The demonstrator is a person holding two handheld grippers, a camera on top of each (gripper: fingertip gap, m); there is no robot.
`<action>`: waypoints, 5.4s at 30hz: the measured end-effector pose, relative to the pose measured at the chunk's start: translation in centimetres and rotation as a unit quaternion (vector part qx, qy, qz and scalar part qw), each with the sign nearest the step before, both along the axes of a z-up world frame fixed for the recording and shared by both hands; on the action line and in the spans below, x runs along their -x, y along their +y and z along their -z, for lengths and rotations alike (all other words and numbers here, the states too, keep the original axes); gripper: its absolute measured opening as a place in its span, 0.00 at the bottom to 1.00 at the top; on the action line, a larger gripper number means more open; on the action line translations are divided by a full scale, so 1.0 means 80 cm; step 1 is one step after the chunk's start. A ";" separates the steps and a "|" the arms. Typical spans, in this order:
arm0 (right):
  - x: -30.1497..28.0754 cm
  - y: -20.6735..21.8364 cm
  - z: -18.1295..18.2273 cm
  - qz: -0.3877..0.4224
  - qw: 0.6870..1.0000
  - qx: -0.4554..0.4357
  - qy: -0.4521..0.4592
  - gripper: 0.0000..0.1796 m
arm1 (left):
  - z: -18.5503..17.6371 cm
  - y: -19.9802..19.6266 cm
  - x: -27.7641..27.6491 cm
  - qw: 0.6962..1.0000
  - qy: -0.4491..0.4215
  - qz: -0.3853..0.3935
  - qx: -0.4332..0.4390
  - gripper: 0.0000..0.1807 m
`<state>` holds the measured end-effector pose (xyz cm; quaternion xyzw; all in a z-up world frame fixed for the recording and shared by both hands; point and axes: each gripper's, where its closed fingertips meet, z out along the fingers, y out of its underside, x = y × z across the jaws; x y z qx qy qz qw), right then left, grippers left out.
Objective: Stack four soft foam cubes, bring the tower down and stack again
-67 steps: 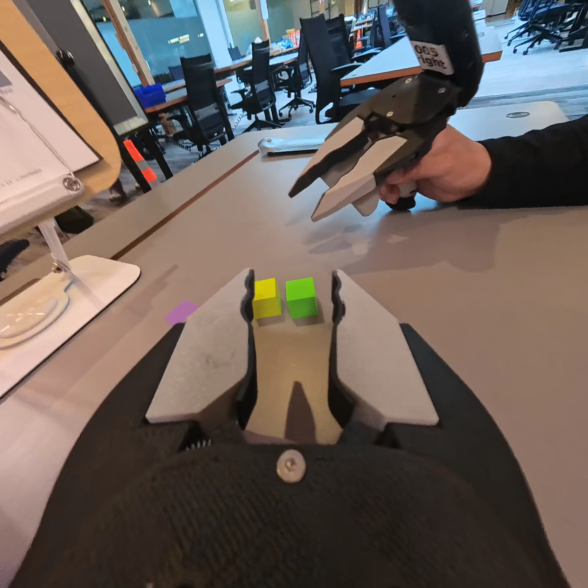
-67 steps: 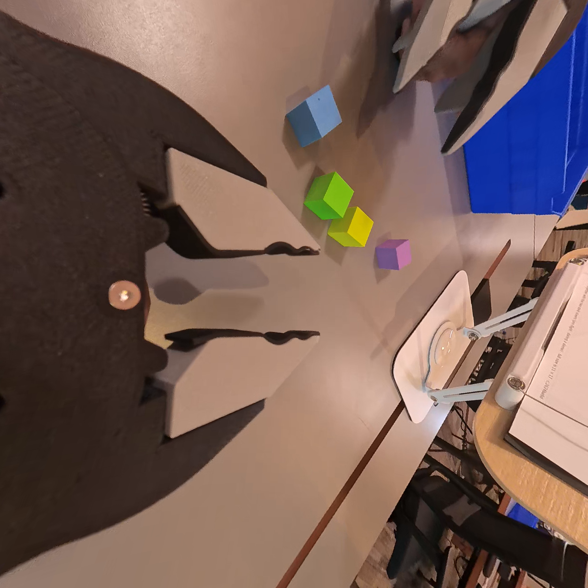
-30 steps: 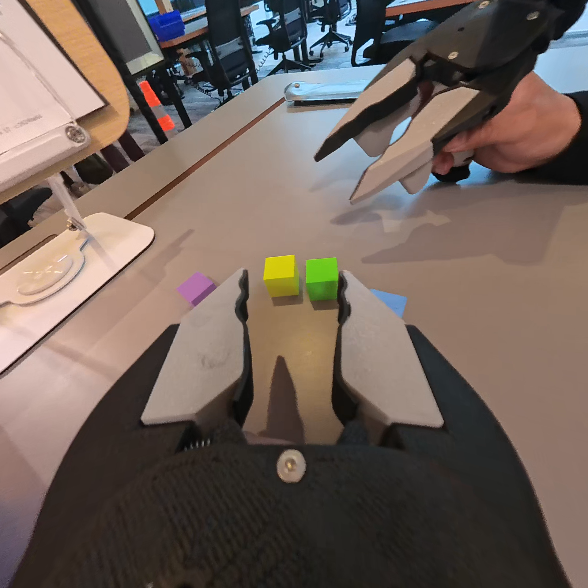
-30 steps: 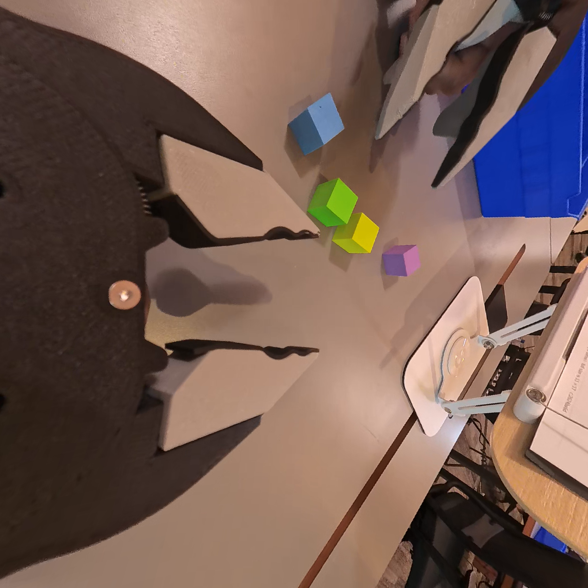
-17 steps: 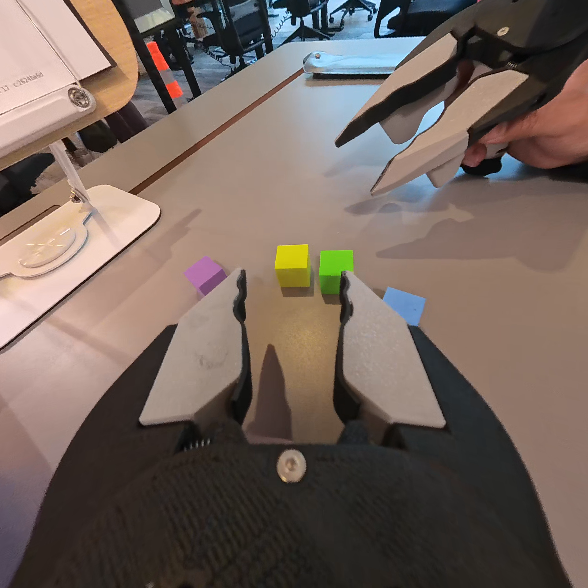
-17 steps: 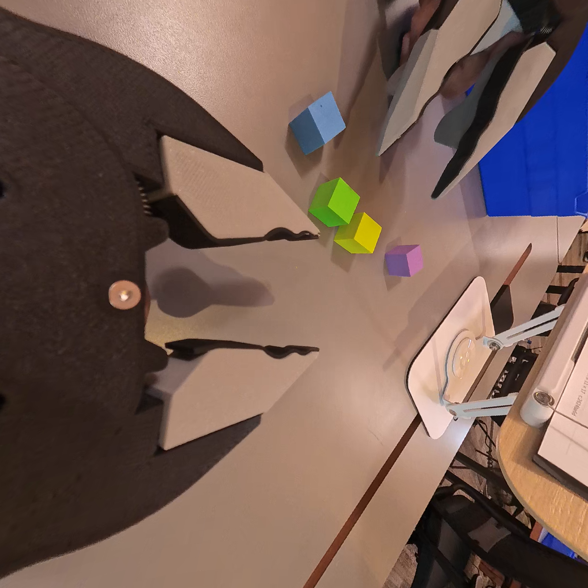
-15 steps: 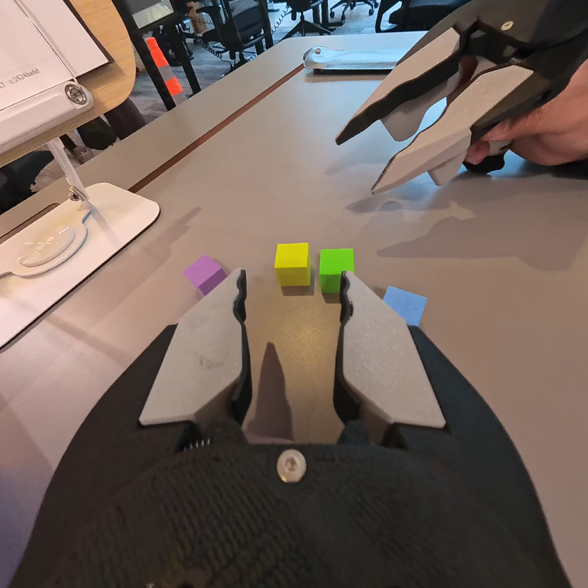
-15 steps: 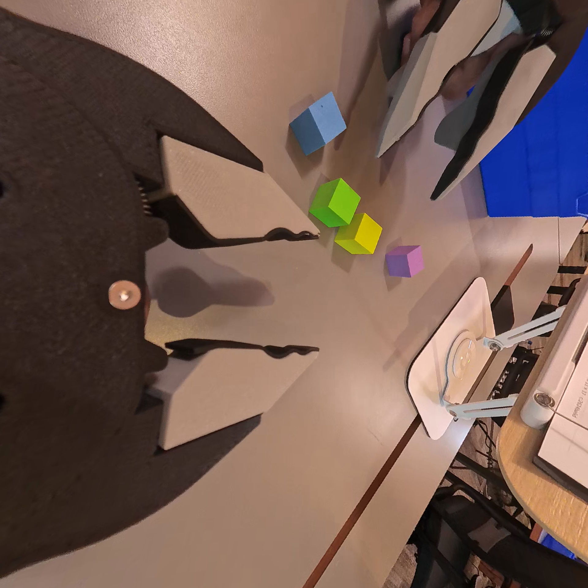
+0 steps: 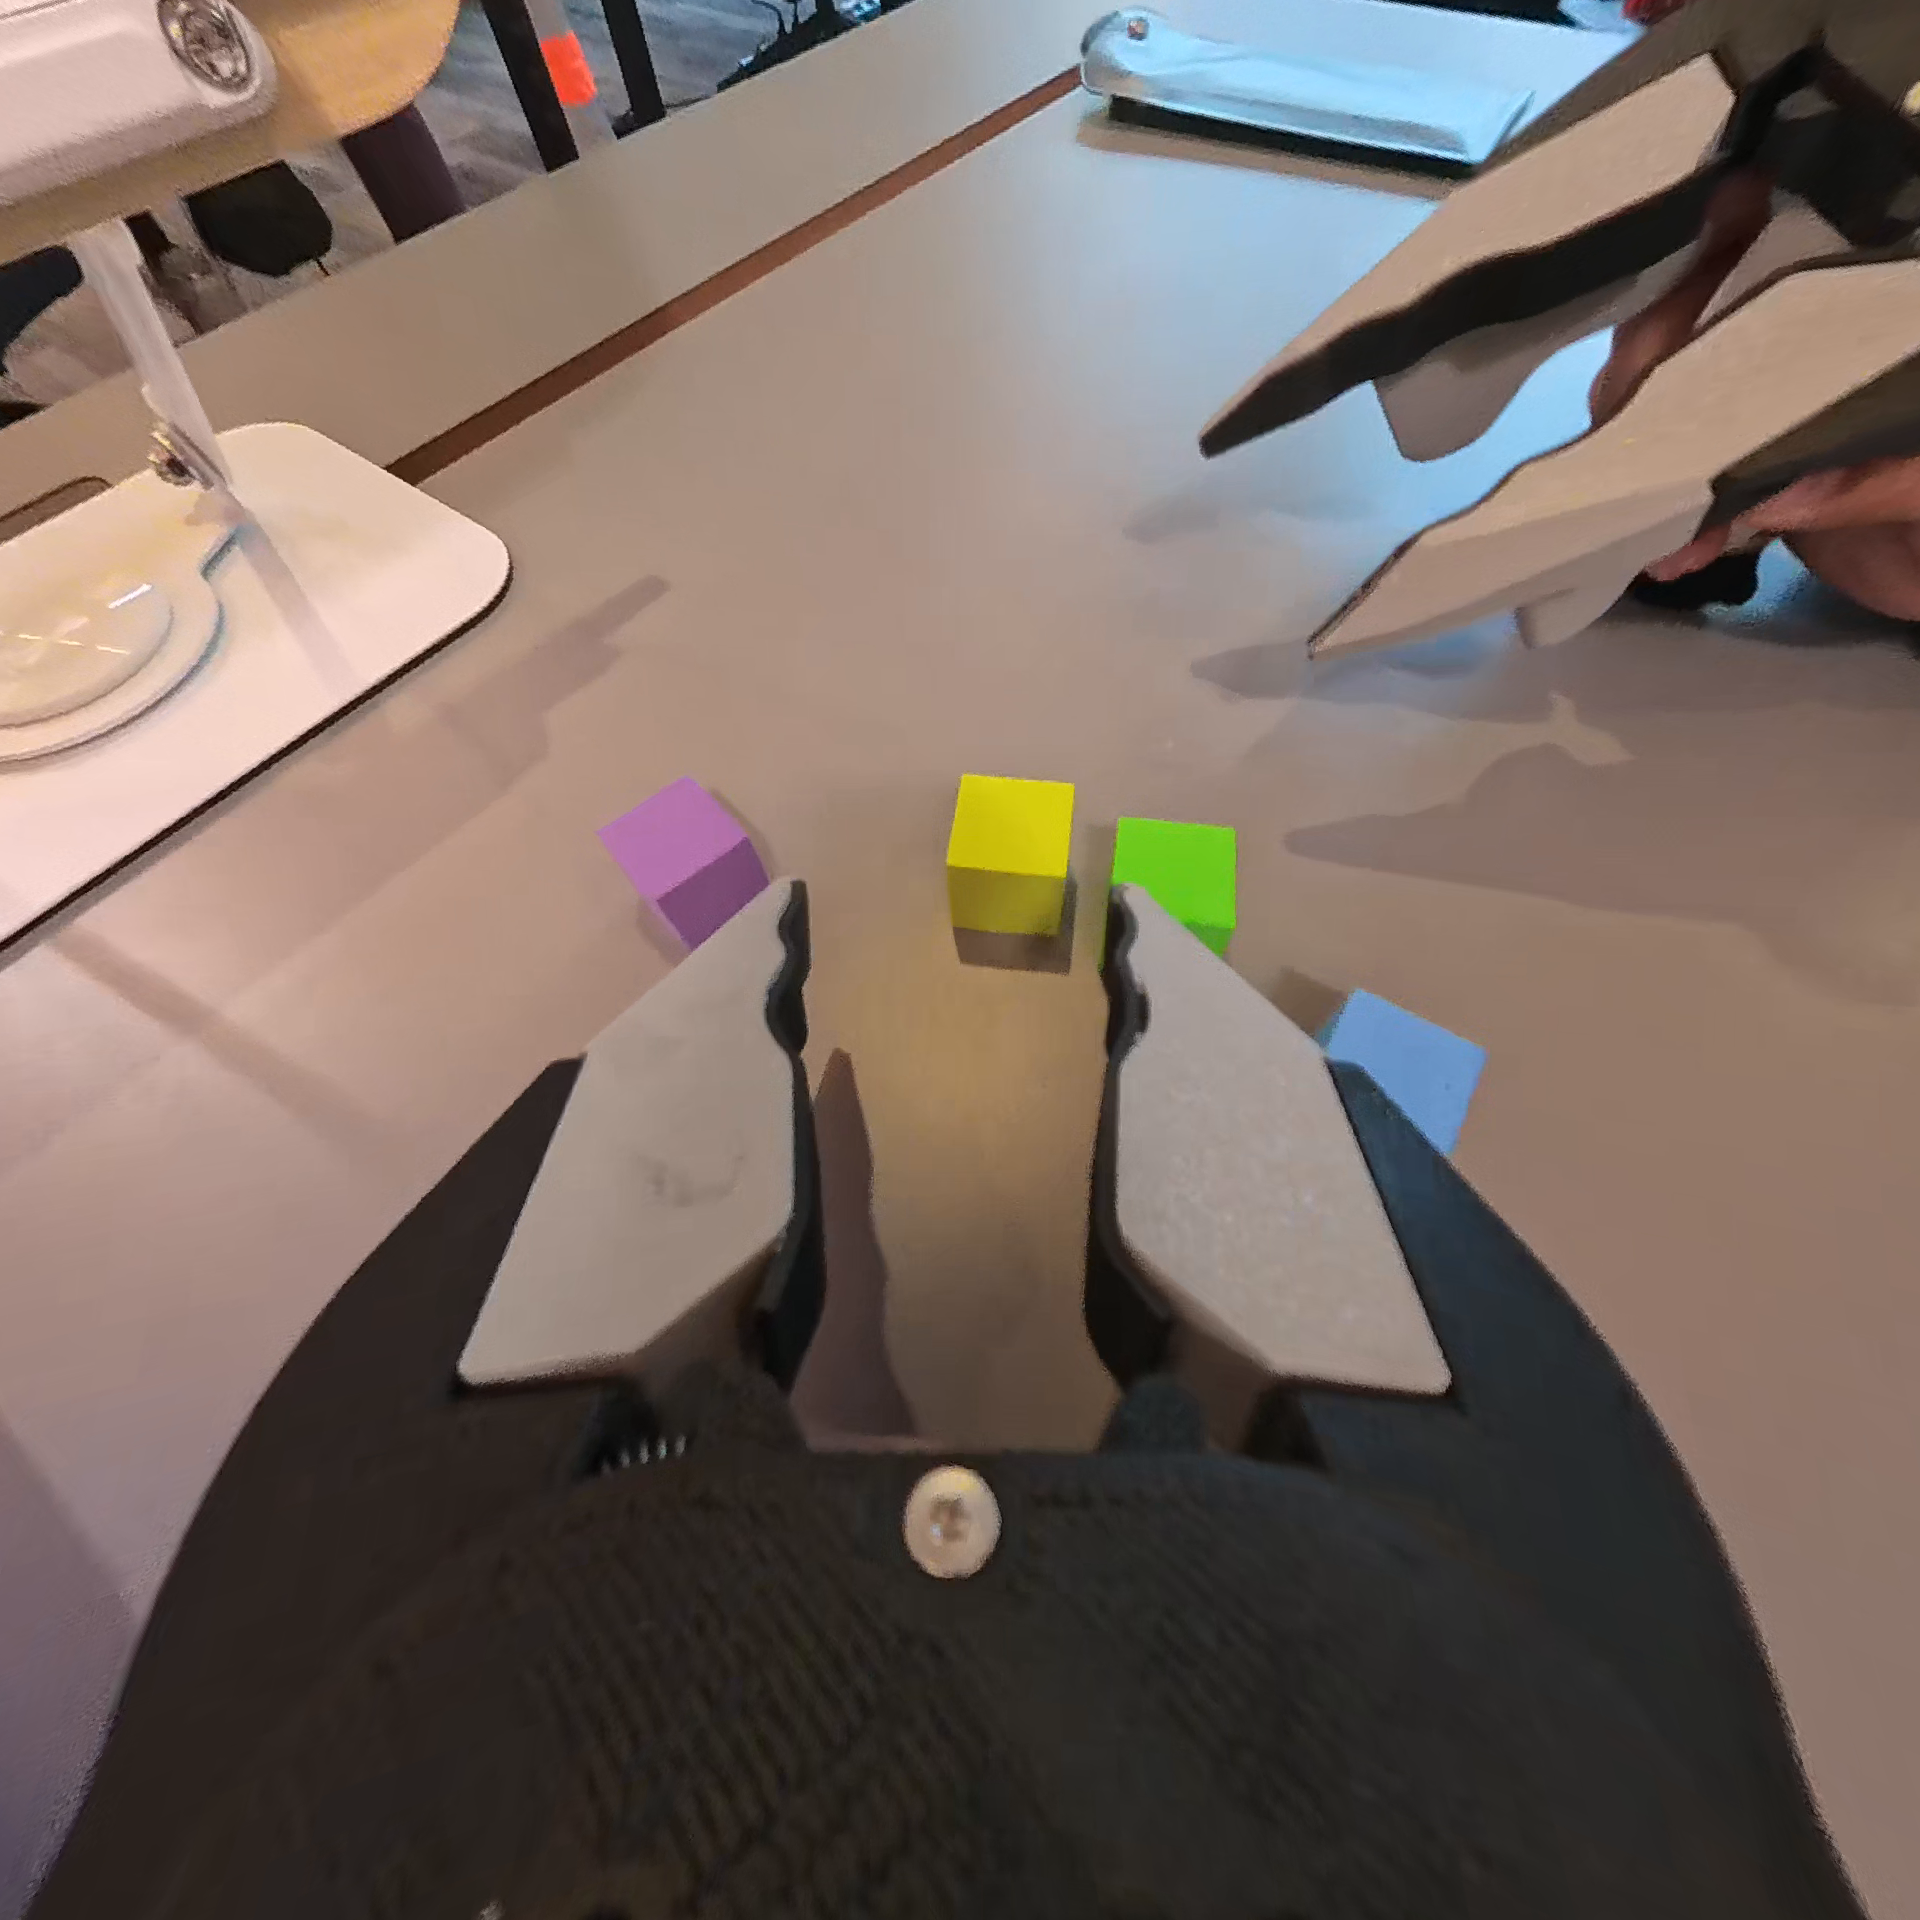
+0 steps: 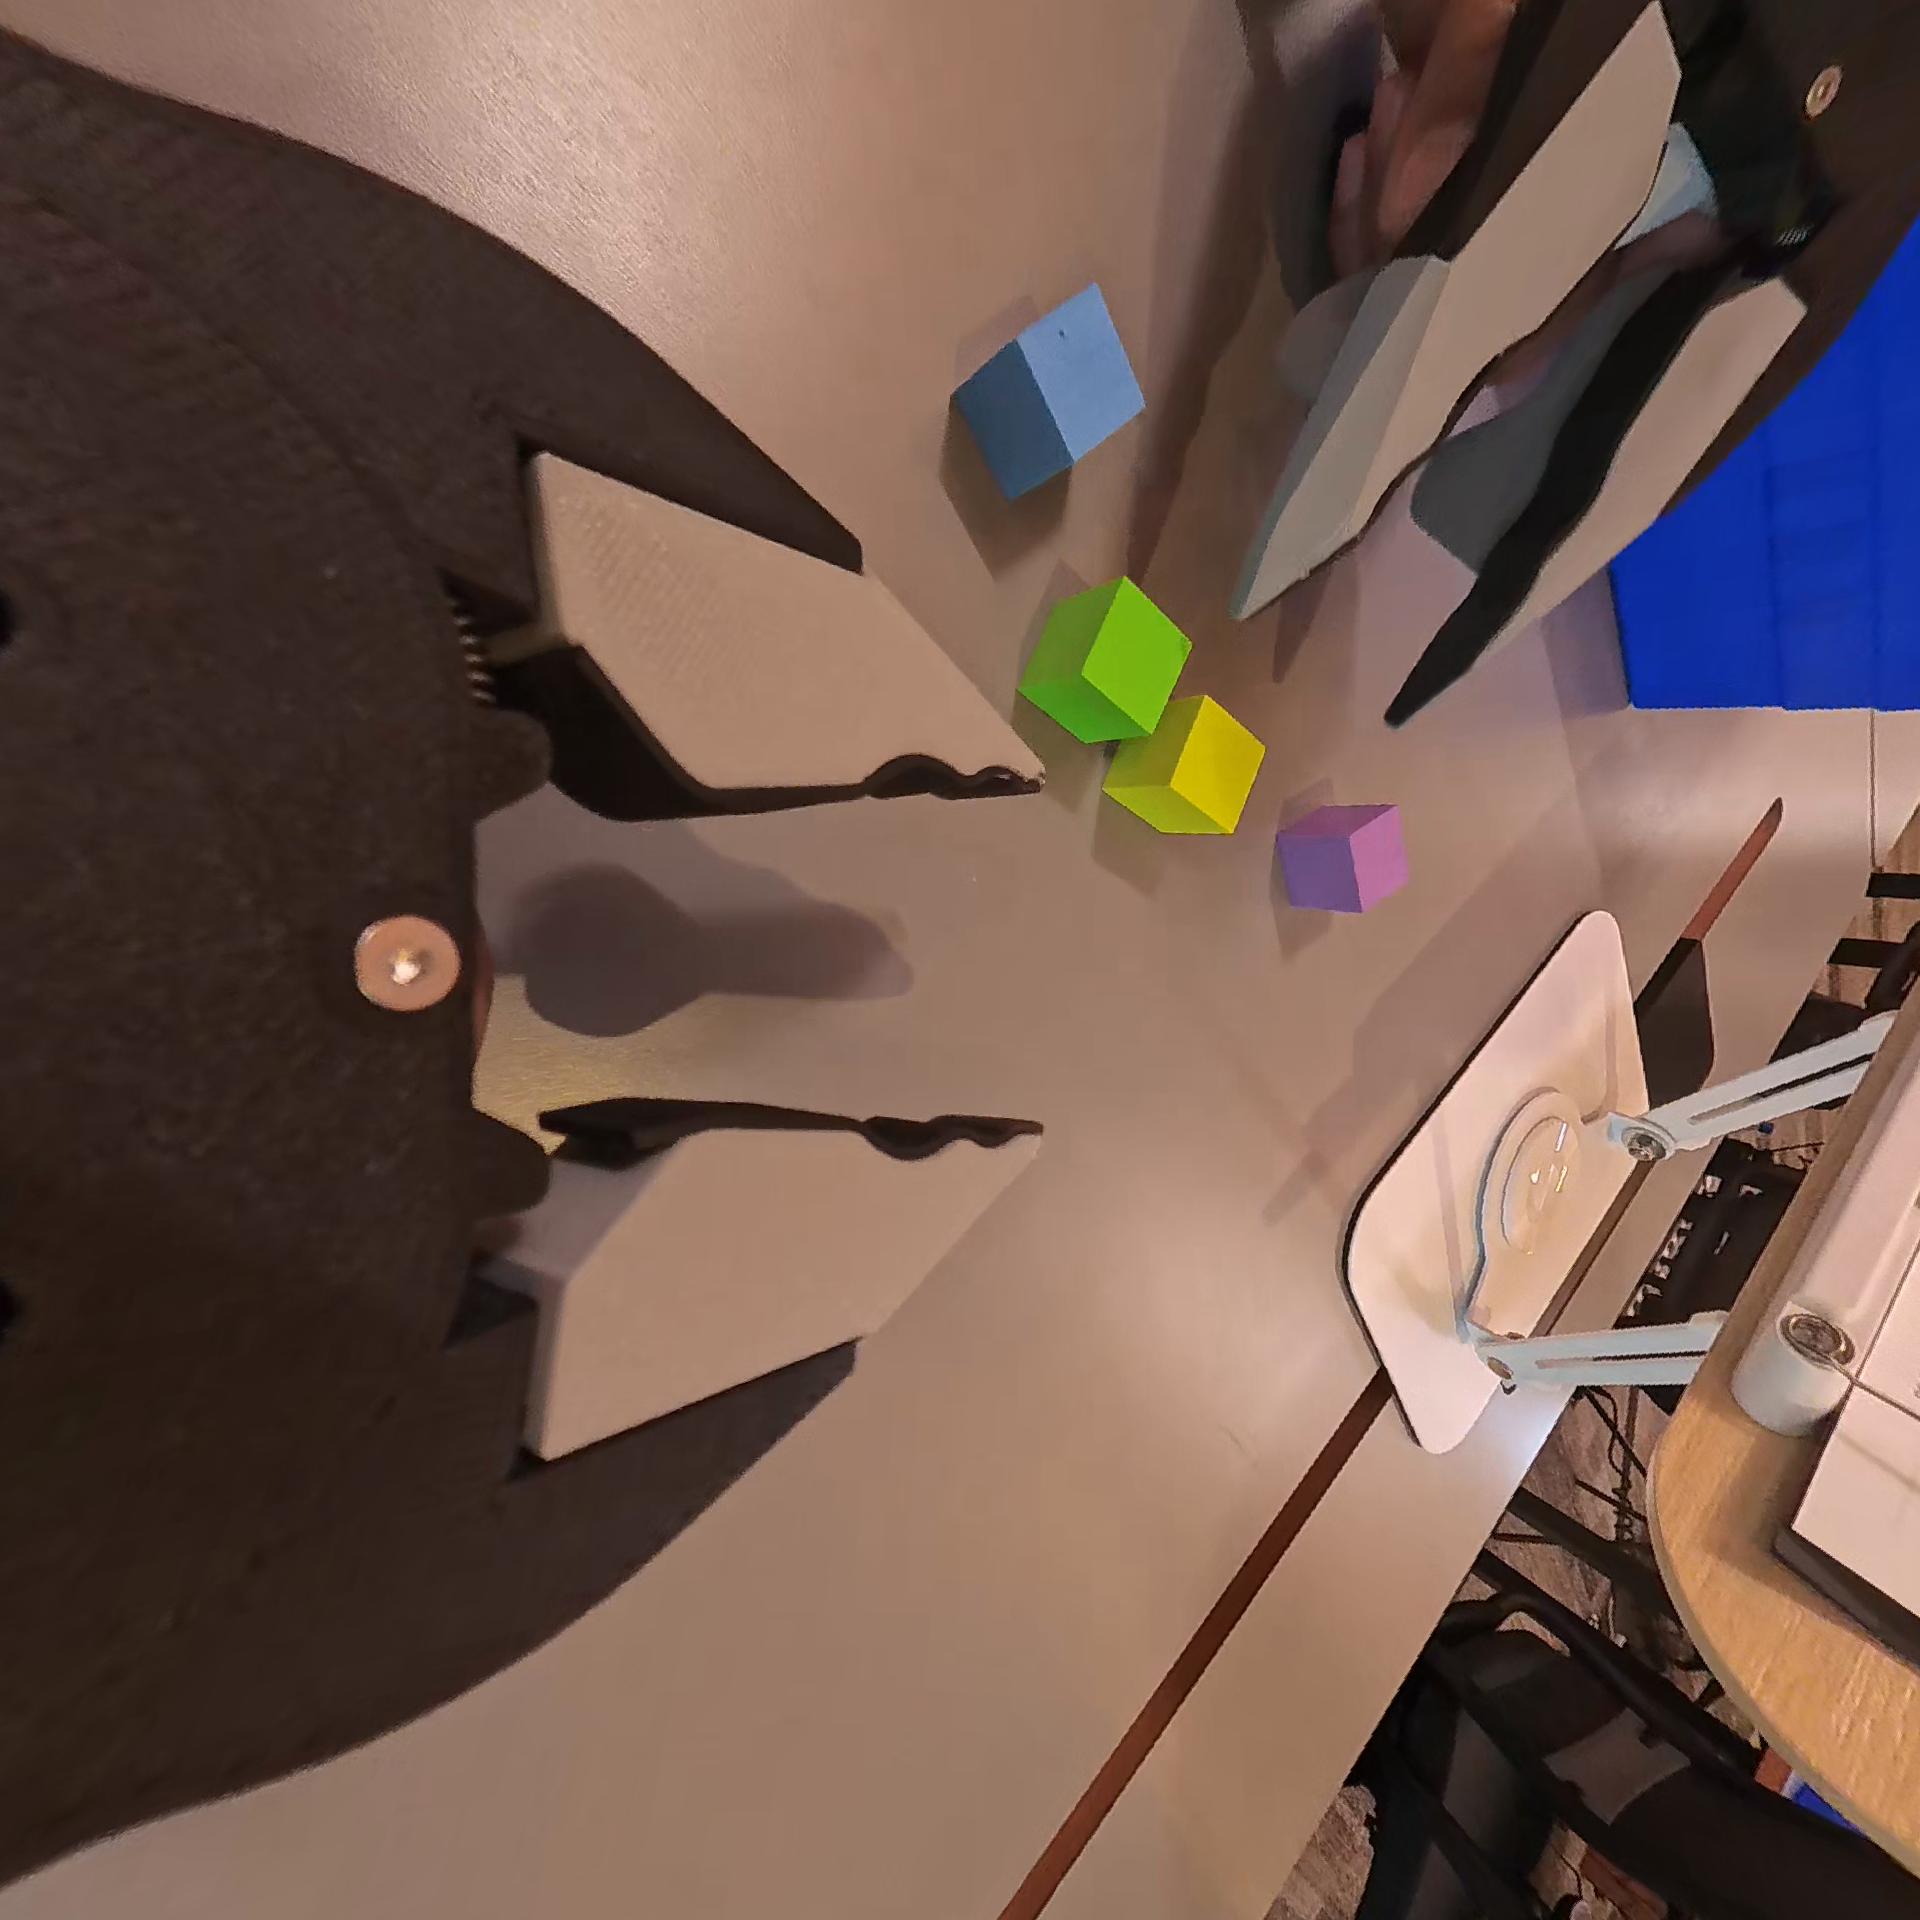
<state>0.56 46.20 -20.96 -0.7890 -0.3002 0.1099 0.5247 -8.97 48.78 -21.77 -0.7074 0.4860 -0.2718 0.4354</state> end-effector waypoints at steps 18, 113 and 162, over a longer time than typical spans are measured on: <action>0.001 -0.001 0.002 -0.001 1.000 -0.001 -0.012 0.31 | 0.034 0.006 -0.037 0.996 0.082 0.031 0.034 0.17; 0.103 -0.073 -0.100 -0.232 0.901 0.062 0.362 0.14 | -0.101 -0.102 -0.040 0.833 0.060 0.113 -0.539 0.15; 0.096 -0.112 -0.089 -0.320 0.927 0.005 0.194 0.14 | -0.092 -0.137 -0.047 0.711 0.132 0.159 -0.672 0.15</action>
